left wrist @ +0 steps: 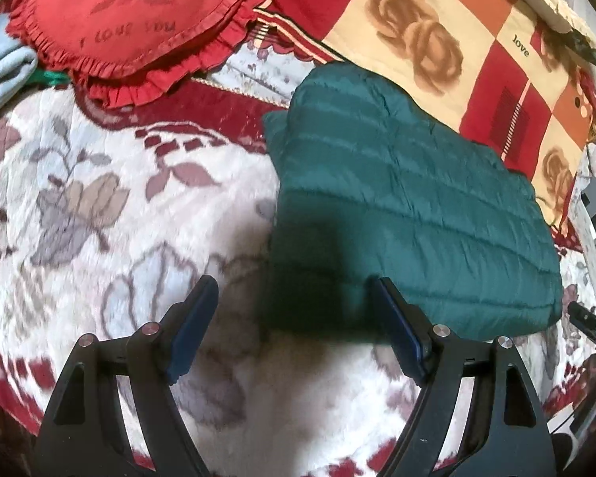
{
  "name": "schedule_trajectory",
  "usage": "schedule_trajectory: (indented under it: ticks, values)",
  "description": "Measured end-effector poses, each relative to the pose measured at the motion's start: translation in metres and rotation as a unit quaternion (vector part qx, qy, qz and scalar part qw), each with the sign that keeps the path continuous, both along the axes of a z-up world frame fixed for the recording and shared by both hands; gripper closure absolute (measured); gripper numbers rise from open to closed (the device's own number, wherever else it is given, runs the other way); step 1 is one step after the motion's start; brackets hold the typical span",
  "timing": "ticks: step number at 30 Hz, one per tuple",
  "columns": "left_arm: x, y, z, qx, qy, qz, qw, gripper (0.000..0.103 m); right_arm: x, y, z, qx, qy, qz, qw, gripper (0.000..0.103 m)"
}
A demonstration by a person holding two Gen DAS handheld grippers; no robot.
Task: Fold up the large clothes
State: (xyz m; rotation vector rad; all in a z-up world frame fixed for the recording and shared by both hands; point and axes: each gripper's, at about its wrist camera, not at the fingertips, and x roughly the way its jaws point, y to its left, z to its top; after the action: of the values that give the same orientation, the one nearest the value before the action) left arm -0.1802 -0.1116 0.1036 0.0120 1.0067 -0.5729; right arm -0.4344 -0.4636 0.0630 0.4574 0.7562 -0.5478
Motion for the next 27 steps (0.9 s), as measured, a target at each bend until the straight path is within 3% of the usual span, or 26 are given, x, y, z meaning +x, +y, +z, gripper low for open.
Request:
schedule_trajectory:
  ticks: [10, 20, 27]
  values:
    - [-0.034, 0.003, 0.009, 0.026, -0.045, -0.01, 0.9986, 0.022, -0.002, 0.029, -0.008, -0.023, 0.017, 0.019, 0.999, 0.001]
    - [-0.053, -0.008, 0.024, 0.036, -0.09, -0.005, 0.9952, 0.022, -0.003, 0.07, 0.012, -0.088, 0.006, 0.017, 0.996, 0.001]
    - [-0.066, -0.018, 0.027, 0.043, -0.111, -0.009, 0.9929, 0.022, 0.003, 0.085, 0.014, -0.098, 0.003, 0.017, 0.995, 0.0]
